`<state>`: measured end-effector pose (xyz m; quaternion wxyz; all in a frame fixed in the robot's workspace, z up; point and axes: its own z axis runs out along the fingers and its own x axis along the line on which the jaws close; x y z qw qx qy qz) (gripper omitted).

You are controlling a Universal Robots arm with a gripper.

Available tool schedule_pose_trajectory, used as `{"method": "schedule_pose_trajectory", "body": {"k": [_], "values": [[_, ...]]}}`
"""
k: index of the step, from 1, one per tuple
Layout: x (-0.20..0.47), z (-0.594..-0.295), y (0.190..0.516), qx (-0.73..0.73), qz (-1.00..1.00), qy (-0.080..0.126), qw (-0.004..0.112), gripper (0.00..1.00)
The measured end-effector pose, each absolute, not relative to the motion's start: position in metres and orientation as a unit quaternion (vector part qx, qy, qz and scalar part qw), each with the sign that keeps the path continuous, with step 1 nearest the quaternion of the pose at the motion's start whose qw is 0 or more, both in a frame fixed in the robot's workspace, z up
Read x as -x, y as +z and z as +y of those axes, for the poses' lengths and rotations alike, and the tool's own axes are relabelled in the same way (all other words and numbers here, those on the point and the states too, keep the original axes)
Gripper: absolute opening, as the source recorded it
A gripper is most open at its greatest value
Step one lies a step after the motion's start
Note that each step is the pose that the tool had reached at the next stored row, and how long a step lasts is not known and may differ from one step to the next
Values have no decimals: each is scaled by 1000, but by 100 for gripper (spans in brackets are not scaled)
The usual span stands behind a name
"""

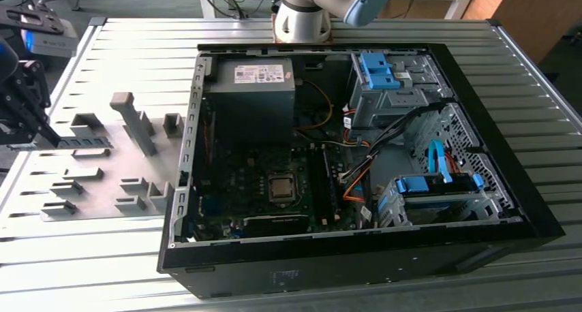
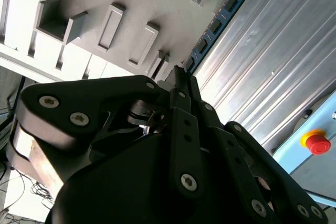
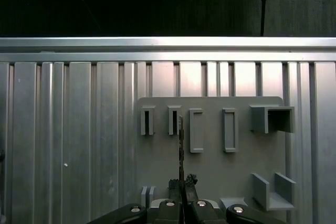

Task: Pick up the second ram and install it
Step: 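Pick up the second ram and move it above second insertion slot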

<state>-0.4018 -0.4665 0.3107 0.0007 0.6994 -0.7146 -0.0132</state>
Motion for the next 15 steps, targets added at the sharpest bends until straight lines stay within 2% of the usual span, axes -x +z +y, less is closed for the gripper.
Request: {"method": "schedule_pose_trajectory", "body": {"k": [15], "values": [[402,-467,314,-699,-715,-13,1,14]]}}
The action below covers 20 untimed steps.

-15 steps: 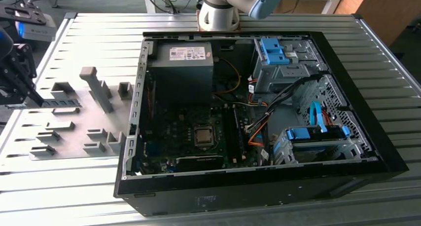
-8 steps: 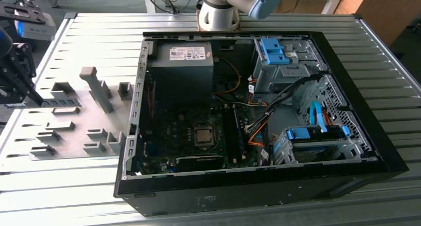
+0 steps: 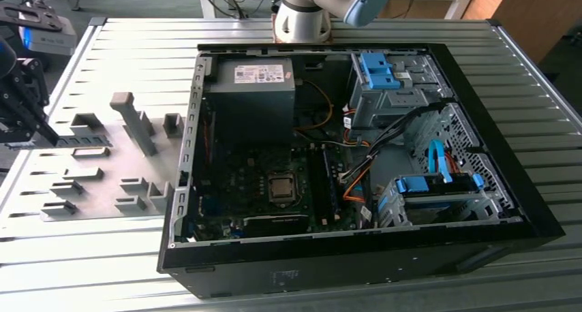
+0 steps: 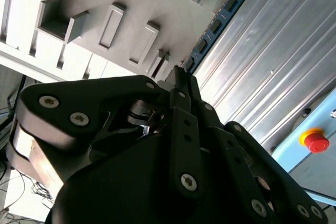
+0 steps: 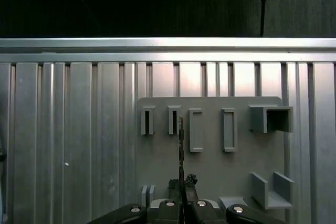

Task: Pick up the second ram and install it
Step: 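Pick up the second ram and move it above second insertion slot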

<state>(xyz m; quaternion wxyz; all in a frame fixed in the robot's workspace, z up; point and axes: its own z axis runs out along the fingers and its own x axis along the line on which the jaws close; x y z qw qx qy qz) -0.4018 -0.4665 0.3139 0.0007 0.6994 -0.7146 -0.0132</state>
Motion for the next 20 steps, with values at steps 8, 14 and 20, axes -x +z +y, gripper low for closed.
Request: {"method": "schedule_pose_trajectory", "body": {"k": [8,14,20], "values": [[402,-466,317,-699,-715,-13,1,14],[402,-466,318,-699,-715,-13,1,14],[402,-466,320,-699,-715,-13,1,14]]}}
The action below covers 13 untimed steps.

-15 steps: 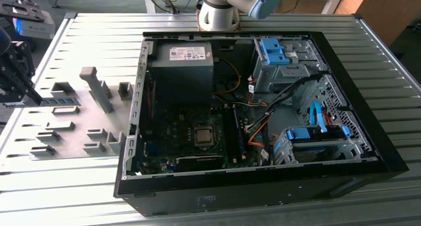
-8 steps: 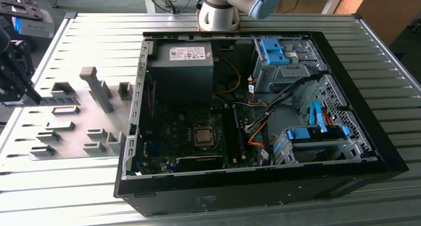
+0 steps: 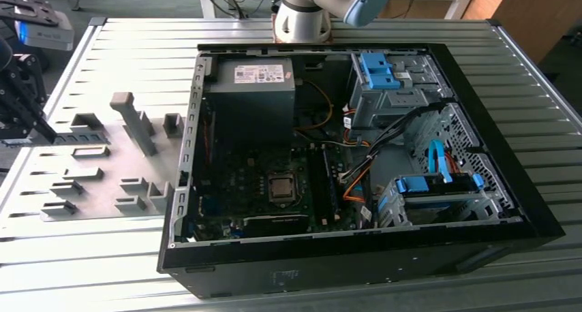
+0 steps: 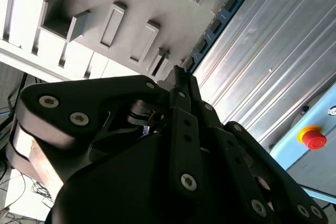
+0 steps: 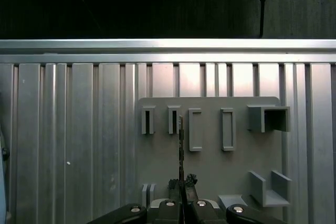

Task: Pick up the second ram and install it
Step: 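Pick up the second ram and move it above second insertion slot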

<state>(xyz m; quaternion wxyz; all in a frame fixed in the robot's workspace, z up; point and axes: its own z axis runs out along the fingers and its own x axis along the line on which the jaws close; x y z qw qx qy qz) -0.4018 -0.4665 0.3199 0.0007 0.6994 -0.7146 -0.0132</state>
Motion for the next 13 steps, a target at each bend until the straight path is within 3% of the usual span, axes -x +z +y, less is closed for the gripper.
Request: {"method": "schedule_pose_trajectory", "body": {"k": [13], "values": [[402,-466,326,-699,-715,-13,1,14]]}}
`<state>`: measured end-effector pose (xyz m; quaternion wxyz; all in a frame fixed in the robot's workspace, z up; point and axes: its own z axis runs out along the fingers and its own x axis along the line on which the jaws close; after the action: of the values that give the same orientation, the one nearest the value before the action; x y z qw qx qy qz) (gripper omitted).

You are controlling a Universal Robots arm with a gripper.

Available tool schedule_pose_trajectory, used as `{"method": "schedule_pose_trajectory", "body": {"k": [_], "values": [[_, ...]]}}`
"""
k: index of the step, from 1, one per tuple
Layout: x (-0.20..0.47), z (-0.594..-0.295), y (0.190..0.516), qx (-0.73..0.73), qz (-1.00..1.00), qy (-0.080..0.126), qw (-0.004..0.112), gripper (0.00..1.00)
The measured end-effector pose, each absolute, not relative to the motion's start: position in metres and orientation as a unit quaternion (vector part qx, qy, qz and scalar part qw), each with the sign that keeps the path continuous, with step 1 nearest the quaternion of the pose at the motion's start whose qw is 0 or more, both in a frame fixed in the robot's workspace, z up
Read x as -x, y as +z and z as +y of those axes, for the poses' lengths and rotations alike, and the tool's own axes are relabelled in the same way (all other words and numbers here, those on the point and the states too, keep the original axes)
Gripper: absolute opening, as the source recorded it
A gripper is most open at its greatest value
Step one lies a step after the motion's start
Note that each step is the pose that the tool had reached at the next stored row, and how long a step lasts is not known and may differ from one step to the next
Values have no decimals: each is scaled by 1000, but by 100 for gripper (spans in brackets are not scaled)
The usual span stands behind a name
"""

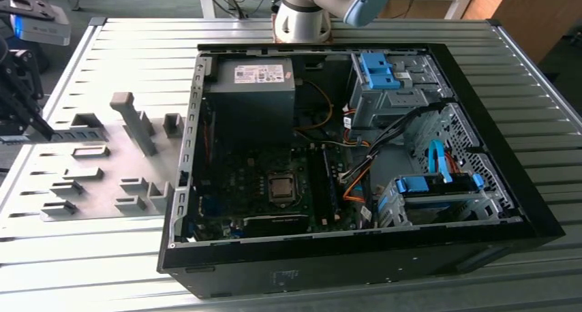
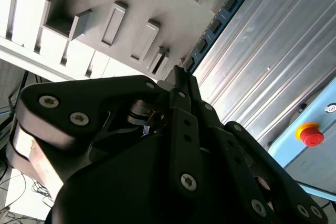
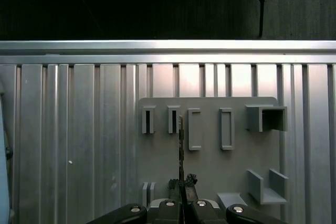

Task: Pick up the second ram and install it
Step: 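Pick up the second ram and move it above second insertion slot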

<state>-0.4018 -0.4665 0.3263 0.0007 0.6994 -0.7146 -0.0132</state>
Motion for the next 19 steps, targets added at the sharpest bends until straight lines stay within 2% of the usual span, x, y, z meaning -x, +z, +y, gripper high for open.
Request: {"method": "schedule_pose_trajectory", "body": {"k": [19], "values": [[402,-467,337,-699,-715,-13,1,14]]}}
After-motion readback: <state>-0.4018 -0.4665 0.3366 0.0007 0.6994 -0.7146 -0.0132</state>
